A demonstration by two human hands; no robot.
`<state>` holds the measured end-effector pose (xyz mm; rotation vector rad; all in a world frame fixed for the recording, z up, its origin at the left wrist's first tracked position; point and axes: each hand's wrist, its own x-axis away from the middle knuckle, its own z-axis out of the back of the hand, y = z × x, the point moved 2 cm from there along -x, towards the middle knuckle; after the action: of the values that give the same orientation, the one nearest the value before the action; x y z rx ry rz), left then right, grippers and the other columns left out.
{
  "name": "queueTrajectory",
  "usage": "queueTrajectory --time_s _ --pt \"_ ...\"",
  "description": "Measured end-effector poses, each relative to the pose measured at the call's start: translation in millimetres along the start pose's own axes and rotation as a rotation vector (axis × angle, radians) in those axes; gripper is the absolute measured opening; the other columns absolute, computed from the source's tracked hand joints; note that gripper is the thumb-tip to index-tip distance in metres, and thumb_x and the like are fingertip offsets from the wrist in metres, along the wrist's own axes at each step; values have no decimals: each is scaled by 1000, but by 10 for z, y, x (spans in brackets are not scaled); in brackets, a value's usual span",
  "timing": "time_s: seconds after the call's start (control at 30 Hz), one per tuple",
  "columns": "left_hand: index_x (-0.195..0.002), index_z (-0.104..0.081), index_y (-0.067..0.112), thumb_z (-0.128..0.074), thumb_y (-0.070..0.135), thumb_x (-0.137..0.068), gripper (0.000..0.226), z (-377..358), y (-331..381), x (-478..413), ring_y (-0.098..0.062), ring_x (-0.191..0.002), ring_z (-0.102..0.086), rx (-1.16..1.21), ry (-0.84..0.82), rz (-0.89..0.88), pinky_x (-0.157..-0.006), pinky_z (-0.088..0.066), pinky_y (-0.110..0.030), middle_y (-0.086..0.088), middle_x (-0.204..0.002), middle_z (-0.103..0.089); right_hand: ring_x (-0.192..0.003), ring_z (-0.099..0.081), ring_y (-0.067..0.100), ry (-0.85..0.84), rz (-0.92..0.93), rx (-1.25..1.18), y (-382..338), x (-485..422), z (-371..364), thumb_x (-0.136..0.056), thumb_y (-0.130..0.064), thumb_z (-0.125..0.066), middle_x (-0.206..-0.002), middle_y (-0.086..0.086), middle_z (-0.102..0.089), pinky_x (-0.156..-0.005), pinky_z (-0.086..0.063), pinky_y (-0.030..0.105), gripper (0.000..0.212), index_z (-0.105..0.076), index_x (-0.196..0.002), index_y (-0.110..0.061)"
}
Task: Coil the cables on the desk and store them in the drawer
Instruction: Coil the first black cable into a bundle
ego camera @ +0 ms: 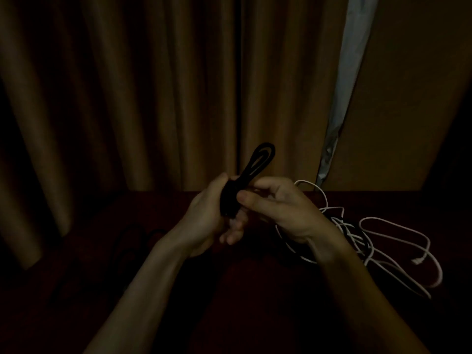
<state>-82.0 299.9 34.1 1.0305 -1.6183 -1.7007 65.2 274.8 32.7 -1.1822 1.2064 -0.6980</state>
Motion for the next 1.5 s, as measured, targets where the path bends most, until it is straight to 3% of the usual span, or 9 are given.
queueTrajectory --time_s 0.3,0.43,0.57,0.73,0.87,1.03,1.13,1.3,1.5 --pt "-115 -62 26 -36 30 -110 27 54 -20 -31 -12 -74 -70 -430 171 -235 -63 -51 -24 4 -95 -73 -95 -74 31 344 108 386 40 -53 172 -95 -19 -70 -98 16 -77 -92 -55 51 11 -77 -97 -10" --pt "-127 -46 35 -53 14 -103 33 35 -68 -48 1 -96 -66 -684 103 -481 -79 -51 -14 16 -108 -66 -85 -64 29 404 71 307 78 -78 178 -96 -21 -71 -99 37 -66 -79 -48 41 27 -70 -98 6" --pt "-127 -40 31 -47 25 -106 23 71 -173 -95 8 -98 -59 -945 115 -597 -78 -42 -5 12 -113 -59 -78 -57 24 413 43 271 125 -114 121 -89 -32 -76 -84 16 -61 -74 -44 38 38 -71 -96 5" --pt "-113 -52 23 -39 38 -106 21 67 -149 -59 -10 -78 -64 -729 189 -412 -63 -49 -23 5 -90 -66 -51 -48 3 367 47 273 83 -102 87 -98 -32 -66 -57 -9 -52 -51 -37 18 30 -61 -75 -13" --pt "-104 -64 18 -39 37 -108 32 104 -117 -79 -15 -70 -60 -348 254 -250 -66 -49 -38 -3 -78 -64 -54 -35 12 196 49 254 49 -71 83 -105 -28 -55 -62 -3 -40 -53 -25 30 22 -59 -88 -14" --pt "-105 -59 8 -33 41 -102 43 0 -80 -92 -6 -42 -27 256 -57 -41 -40 -18 -20 5 -55 -34 -63 -45 9 171 104 111 8 -65 28 -93 -34 -69 -81 10 -50 -53 -35 19 32 -61 -107 -6" --pt "-85 -56 14 -40 49 -95 40 -17 -70 -50 -4 -34 -23 441 -256 36 -36 -10 -19 6 -51 -32 -70 -56 -2 130 132 191 14 -42 -13 -90 -37 -63 -74 -14 -64 -61 -43 13 13 -75 -90 -35" --pt "-94 -71 12 -28 53 -105 61 15 -33 -39 -13 -42 -38 146 -86 30 -41 -29 -22 -5 -58 -49 -62 -62 2 245 258 248 -25 -33 -40 -87 -31 -68 -68 -5 -65 -61 -47 16 27 -70 -83 -4" --pt "-117 -61 22 -43 26 -108 21 25 -27 -81 -7 -76 -69 -281 314 -379 -63 -52 -21 6 -95 -73 -48 -58 0 384 241 251 -17 -48 -21 -98 -16 -65 -58 -2 -66 -50 -41 10 20 -70 -87 1"
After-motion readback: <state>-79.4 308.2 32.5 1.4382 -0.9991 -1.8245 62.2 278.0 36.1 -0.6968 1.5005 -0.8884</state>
